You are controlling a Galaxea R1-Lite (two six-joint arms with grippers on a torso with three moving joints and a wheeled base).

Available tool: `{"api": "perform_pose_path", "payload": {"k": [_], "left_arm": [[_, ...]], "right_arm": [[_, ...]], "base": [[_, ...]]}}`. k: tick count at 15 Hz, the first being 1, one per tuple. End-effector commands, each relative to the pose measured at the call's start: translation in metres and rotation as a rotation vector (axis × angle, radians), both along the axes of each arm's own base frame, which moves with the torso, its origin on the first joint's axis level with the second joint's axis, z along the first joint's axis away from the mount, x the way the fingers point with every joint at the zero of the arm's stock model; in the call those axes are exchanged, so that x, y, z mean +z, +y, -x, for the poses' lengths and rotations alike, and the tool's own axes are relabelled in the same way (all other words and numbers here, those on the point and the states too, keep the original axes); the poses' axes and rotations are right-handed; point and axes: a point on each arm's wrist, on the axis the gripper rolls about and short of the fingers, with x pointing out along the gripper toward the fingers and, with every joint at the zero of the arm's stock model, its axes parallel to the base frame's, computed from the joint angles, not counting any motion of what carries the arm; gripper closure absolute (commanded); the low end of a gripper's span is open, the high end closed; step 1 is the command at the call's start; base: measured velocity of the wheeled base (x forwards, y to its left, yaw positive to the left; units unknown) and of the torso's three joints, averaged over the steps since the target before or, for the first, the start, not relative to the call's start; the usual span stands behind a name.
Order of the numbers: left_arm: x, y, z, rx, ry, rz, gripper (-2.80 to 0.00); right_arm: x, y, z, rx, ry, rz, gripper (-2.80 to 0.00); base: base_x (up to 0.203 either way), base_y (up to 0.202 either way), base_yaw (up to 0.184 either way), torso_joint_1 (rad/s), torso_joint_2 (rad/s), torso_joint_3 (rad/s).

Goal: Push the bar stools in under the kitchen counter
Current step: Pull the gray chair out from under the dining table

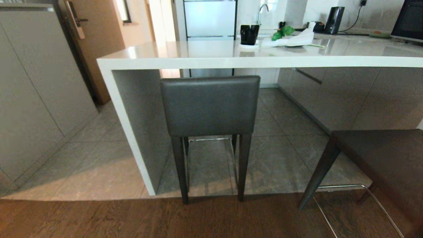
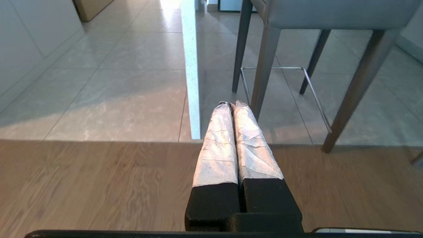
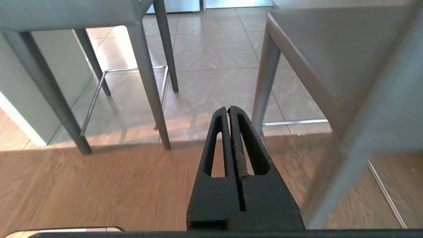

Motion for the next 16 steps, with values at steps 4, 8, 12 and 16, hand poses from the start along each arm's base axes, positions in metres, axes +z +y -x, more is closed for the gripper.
{"api": "perform_pose_path", "payload": {"k": [4, 8, 12, 16], "left_arm": [[-0.0003, 0.0, -0.0001, 0.0, 0.001, 0.0, 0.0], [-0.0004, 0.0, -0.0001, 0.0, 0.001, 0.0, 0.0], [-0.0005, 0.0, -0.0001, -0.001, 0.002, 0.0, 0.0], [-0.0003, 0.0, -0.0001, -0.001, 0.001, 0.0, 0.0]], "right_arm": [[0.0001, 0.0, -0.0001, 0.0, 0.001, 0.0, 0.0], [0.0001, 0.0, -0.0001, 0.0, 0.001, 0.0, 0.0], [0.0, 0.0, -0.0001, 0.0, 0.001, 0.0, 0.0], [0.0001, 0.0, -0.0001, 0.0, 0.001, -0.001, 0.0]], "base": [[0.195, 0.0, 0.002, 0.004, 0.0, 0.004], [0.193, 0.0, 0.001, 0.004, 0.0, 0.002], [0.194, 0.0, 0.002, 0.0, 0.0, 0.002], [0.194, 0.0, 0.003, 0.002, 0.0, 0.002]]}}
